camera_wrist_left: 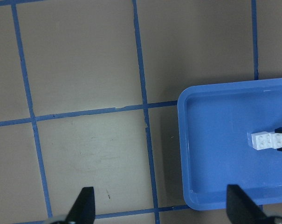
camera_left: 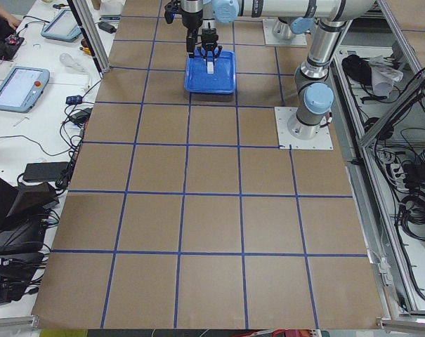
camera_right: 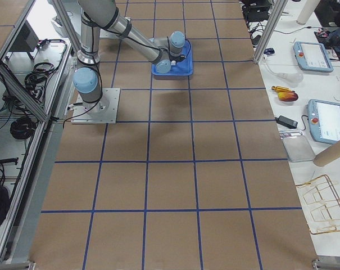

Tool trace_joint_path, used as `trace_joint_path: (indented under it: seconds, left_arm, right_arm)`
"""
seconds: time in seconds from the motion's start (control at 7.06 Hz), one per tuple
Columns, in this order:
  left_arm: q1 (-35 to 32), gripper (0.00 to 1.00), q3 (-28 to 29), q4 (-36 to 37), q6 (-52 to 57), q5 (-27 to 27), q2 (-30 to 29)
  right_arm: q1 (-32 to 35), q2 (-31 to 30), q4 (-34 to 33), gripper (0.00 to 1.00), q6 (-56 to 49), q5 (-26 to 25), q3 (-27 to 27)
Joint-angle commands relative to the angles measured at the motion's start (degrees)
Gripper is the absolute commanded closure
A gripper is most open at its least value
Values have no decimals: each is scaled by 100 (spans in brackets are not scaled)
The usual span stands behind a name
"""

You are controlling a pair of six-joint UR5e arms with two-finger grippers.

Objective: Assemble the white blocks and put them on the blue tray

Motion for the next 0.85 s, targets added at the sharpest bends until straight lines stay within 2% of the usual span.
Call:
trace_joint_path:
  seconds: [0.0, 0.14, 0.28, 0.71]
  left_arm:
    - [-4, 0, -10, 5, -9, -29, 9]
    - [-4, 0, 7, 5, 0, -3, 18]
    - [-4, 0, -2, 5, 0, -3, 18]
    - [-3, 0, -2, 5, 18, -3, 26]
  right_arm:
    - [0, 0, -4, 73, 95, 4, 0]
    - [0, 9, -5, 47, 96, 30, 0]
    - [0, 18, 4, 40, 148, 48, 26]
    - [0, 27, -13, 38, 157, 48, 18]
